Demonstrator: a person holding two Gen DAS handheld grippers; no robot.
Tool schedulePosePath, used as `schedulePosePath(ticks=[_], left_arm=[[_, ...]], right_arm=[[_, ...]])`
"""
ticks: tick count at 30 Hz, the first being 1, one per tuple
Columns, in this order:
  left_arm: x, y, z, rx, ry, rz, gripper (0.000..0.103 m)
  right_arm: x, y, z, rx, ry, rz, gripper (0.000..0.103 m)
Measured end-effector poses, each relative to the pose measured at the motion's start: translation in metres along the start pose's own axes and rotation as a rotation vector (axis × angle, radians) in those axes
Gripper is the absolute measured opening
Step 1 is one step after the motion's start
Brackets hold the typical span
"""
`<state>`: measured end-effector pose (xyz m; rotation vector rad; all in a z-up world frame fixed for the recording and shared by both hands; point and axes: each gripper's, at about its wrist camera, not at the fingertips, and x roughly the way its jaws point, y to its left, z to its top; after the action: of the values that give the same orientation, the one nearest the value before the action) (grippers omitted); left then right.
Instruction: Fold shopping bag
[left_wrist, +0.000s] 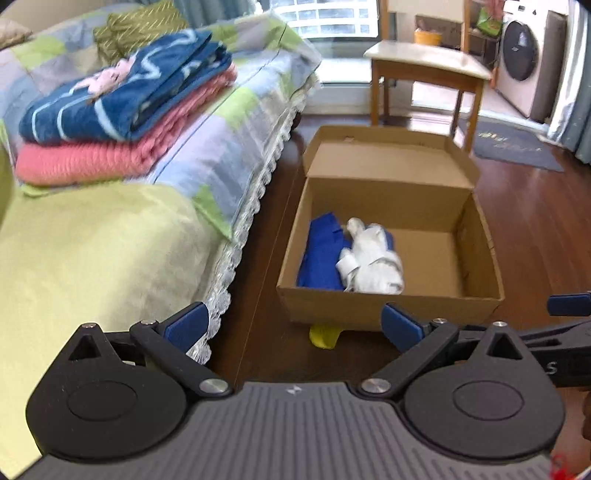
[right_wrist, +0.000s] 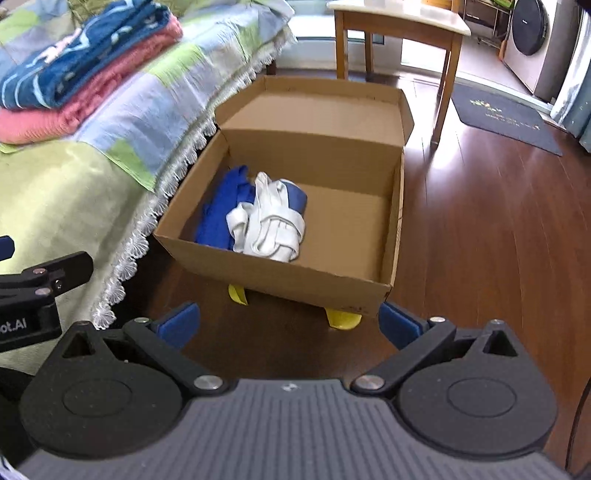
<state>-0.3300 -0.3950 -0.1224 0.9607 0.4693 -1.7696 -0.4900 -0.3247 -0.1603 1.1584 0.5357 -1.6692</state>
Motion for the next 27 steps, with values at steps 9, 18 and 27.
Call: schedulePosePath(ticks=[9, 18, 27], left_arm=[[0.046, 0.014, -0.002, -0.001, 0.078, 0.002, 0.101], [0.078, 0.022, 0.009, 0.073, 0.02, -0.036, 0.101], [0.103, 0.025, 0.018, 0.047, 0.059, -0.086, 0.101]], right_arm=[[0.039, 0.015, 0.004, -0.038, 0.081, -0.04, 0.102], [0.075, 0.016, 0.025, 0.021, 0.131, -0.087, 0.102], [0.107, 0.024, 0.036, 0.093, 0.152, -0.132, 0.102]])
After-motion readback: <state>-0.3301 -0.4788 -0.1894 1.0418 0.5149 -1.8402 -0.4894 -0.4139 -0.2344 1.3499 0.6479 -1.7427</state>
